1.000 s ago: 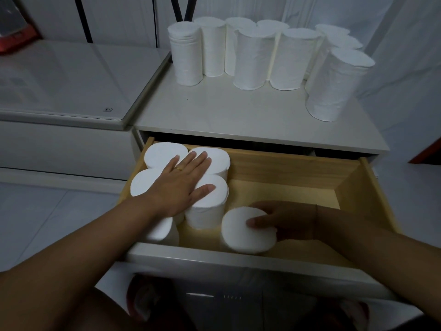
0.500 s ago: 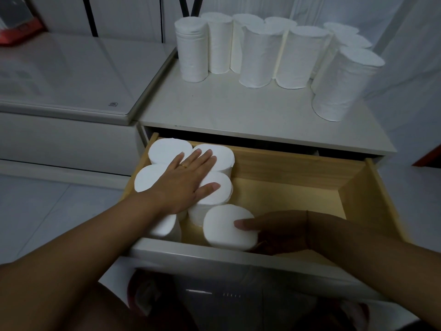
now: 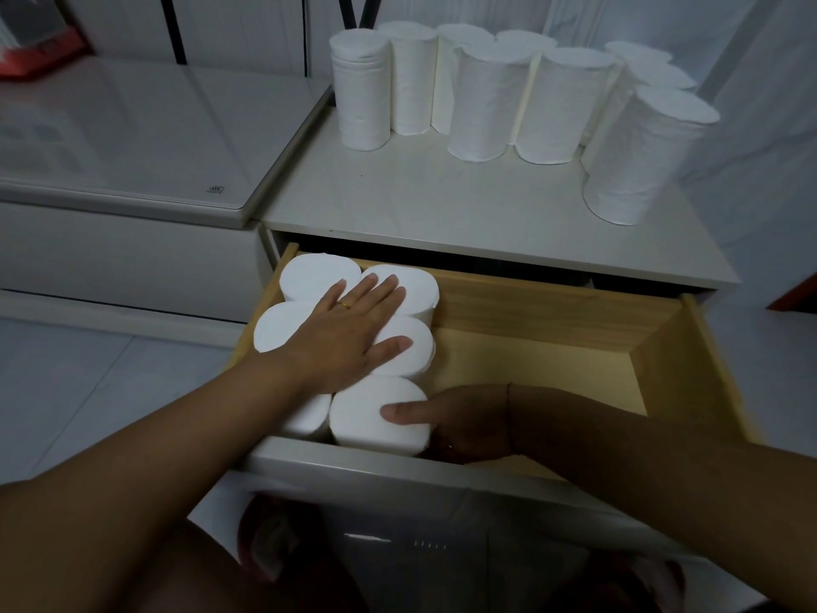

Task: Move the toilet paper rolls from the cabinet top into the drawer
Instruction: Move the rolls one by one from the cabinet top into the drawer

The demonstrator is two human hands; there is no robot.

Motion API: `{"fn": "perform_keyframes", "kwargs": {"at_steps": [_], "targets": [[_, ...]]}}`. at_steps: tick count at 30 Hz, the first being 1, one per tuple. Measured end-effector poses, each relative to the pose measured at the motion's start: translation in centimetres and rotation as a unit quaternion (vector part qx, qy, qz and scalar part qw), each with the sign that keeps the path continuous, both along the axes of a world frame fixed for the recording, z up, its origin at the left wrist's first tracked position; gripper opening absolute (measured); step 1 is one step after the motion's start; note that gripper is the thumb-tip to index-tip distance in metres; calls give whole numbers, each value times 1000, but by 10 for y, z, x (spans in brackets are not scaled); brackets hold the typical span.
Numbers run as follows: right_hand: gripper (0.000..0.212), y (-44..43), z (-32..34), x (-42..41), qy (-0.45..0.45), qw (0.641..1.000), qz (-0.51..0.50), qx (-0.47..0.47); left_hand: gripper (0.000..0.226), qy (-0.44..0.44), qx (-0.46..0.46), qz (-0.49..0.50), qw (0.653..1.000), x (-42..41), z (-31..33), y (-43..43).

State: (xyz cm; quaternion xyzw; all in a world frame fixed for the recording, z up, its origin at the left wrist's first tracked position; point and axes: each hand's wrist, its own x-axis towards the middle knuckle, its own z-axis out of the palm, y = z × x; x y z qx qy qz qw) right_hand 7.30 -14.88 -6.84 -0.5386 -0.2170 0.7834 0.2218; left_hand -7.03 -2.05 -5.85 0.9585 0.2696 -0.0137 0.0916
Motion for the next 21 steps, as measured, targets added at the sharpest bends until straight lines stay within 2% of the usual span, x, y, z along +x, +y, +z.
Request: {"fn": "perform_keyframes", "kwargs": {"at_steps": [7, 11, 12, 15, 18, 21], "targets": [[27, 2, 3, -4, -28, 999, 42, 13, 77, -2, 0, -1, 1000, 1, -1, 0], [49, 0, 16, 12, -163, 977, 130, 55, 77, -3, -2, 0, 1000, 1, 1, 0], [48, 0, 22, 16, -209, 966, 127, 86, 77, 0, -2, 1, 1000, 1, 2, 0], [23, -2, 43, 33, -330, 922, 47, 198, 75, 1, -6, 2, 1000, 6, 4, 0], [30, 0, 61, 63, -462, 833, -51, 301, 71, -14, -8, -8, 1000, 15, 8, -1], [33, 5, 78, 103, -504, 759, -213, 353, 67, -30, 0, -20, 999, 25, 12, -5]]}}
